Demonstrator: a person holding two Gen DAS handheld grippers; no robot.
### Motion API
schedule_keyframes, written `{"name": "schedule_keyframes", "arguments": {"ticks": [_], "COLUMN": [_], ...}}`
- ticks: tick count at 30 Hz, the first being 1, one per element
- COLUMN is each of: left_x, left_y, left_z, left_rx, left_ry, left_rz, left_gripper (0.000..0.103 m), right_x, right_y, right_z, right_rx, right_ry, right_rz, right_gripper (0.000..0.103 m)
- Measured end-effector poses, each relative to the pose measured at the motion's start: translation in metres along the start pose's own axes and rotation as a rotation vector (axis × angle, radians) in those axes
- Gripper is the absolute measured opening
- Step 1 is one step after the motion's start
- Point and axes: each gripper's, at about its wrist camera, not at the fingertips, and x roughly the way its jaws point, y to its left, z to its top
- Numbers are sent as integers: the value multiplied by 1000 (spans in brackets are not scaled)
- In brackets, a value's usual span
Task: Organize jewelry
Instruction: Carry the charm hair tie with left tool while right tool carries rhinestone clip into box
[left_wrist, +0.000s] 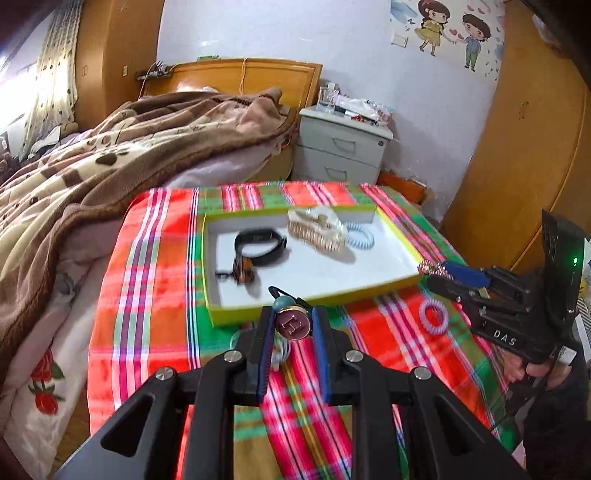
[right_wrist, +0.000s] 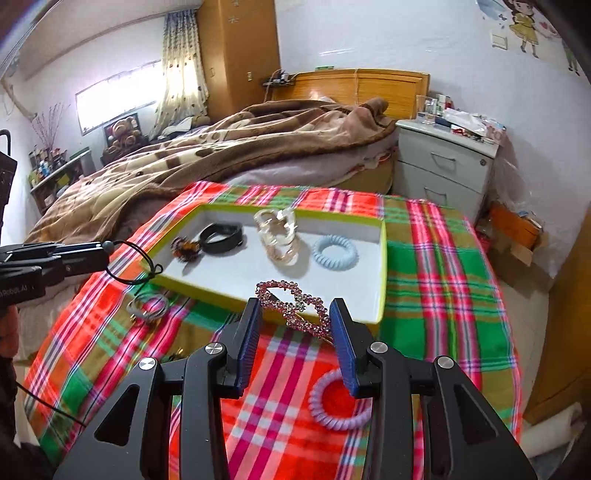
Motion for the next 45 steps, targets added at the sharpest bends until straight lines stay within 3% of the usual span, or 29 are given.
{"name": "schedule_keyframes", "arguments": {"ticks": [8,19,23,31,45], "left_x": [25,79,95,122,142], "left_y": [0,-1,1,7,11], "left_z": [32,49,50,43,32], "left_rx": [-4,-23,-42,-45,-52], "left_ry": [7,59,73,128,201], "left_rz": [-32,-50,-66,-30,-5], "left_gripper": [21,21,21,22,22], "right_x": [22,67,84,113,128], "right_y": [-21,-40,-43,-43,-39], "right_z": [21,49,54,52,49], "right_rx": [47,78,83,68,40], "right_ry": [7,48,68,129,178], "right_rz": [-37,-74,-80,-93,-115], "right_gripper": [39,39,39,39,39]}}
